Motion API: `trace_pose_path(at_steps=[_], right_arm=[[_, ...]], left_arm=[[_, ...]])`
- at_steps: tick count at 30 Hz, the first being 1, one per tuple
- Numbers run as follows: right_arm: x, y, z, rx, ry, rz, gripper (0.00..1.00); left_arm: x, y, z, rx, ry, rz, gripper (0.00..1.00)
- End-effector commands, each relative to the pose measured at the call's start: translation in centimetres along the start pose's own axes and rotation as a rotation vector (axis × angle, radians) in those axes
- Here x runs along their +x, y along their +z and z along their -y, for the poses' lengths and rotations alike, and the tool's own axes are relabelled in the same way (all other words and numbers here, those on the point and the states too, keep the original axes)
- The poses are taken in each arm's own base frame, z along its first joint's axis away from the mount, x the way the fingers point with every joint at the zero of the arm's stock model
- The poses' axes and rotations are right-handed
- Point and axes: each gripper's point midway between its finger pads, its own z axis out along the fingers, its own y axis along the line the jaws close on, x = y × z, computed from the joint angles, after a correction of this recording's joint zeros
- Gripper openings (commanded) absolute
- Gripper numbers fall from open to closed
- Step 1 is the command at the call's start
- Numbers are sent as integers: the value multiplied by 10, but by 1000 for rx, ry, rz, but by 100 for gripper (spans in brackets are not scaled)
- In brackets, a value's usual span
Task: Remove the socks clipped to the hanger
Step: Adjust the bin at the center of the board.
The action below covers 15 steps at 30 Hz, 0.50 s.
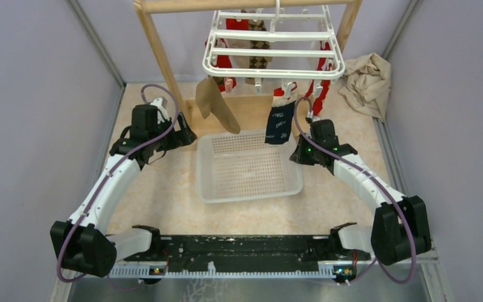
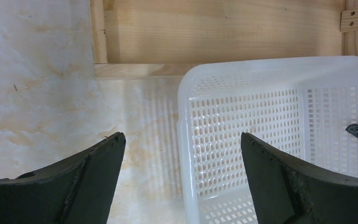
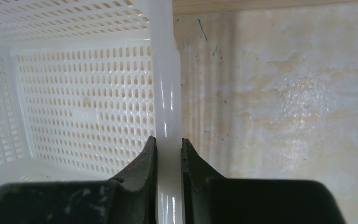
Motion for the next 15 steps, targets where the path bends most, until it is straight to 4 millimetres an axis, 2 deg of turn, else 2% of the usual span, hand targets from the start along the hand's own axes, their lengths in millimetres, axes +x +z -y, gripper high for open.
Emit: trace_pose_path(at_steps=[1,8,15], right_arm=[[-8,-20,3,42,72,77,0],[4,-40,0,22,102,88,0],[22,-49,2,5,127,96,0]], left_arm=[[2,-6,9,40,-3,7,99],[4,-9,11,50,-1,8,99],[12,-11,11,55,-26,-8,99]])
